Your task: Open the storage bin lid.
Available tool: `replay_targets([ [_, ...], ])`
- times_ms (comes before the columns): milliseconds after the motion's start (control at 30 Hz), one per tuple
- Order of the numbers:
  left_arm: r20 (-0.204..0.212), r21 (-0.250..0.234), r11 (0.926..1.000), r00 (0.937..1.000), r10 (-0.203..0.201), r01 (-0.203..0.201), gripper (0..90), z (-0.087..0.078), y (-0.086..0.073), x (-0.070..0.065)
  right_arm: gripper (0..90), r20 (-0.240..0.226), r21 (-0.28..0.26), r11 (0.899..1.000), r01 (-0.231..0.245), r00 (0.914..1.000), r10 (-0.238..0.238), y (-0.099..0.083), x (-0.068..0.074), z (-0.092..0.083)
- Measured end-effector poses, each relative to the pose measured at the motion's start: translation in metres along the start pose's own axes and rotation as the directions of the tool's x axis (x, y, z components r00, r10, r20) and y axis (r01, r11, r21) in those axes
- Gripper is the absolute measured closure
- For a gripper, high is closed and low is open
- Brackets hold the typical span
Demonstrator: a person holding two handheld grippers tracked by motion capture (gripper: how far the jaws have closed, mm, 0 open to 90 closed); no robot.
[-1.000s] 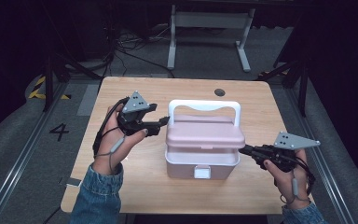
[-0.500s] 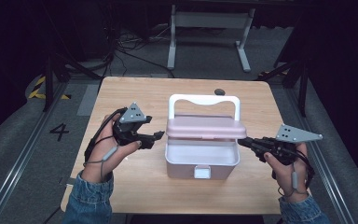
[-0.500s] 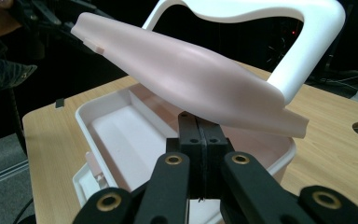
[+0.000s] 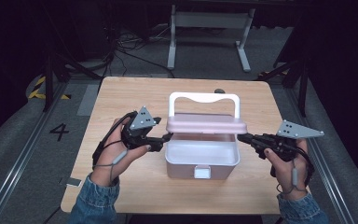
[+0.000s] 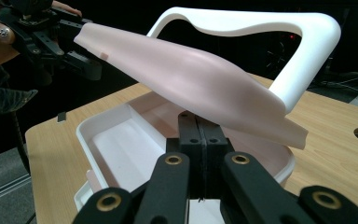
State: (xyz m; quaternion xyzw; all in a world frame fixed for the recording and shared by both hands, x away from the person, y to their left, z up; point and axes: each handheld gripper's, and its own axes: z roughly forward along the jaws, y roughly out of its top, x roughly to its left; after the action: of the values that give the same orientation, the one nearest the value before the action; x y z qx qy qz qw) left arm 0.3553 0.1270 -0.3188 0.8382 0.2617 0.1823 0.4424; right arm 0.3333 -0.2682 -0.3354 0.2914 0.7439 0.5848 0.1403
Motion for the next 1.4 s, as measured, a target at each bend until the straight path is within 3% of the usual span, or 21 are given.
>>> replay_targets([
  [267,-0.022,-0.079,0.9966,0.9995,0.024,-0.026,33.4,0.007,0.008,-0.007,90.0,0.002,-0.011,0.999,-0.035,0.9994,0.035,0.002,-0.001,0.000],
  [600,-0.031,-0.137,0.9899,0.9989,0.035,-0.039,34.5,0.017,0.016,-0.010,90.0,0.014,-0.018,0.999,-0.041,0.9991,0.041,0.003,0.001,-0.001],
  [933,-0.024,-0.163,0.9847,0.9980,0.058,-0.061,40.2,0.026,0.019,-0.007,90.0,0.025,-0.022,0.999,-0.043,0.9987,0.044,0.003,0.002,-0.005],
  [1400,-0.029,-0.221,0.9742,0.9988,0.040,-0.046,46.2,0.032,0.020,-0.003,90.0,0.046,-0.031,0.999,-0.041,0.9981,0.042,0.002,0.002,-0.012],
])
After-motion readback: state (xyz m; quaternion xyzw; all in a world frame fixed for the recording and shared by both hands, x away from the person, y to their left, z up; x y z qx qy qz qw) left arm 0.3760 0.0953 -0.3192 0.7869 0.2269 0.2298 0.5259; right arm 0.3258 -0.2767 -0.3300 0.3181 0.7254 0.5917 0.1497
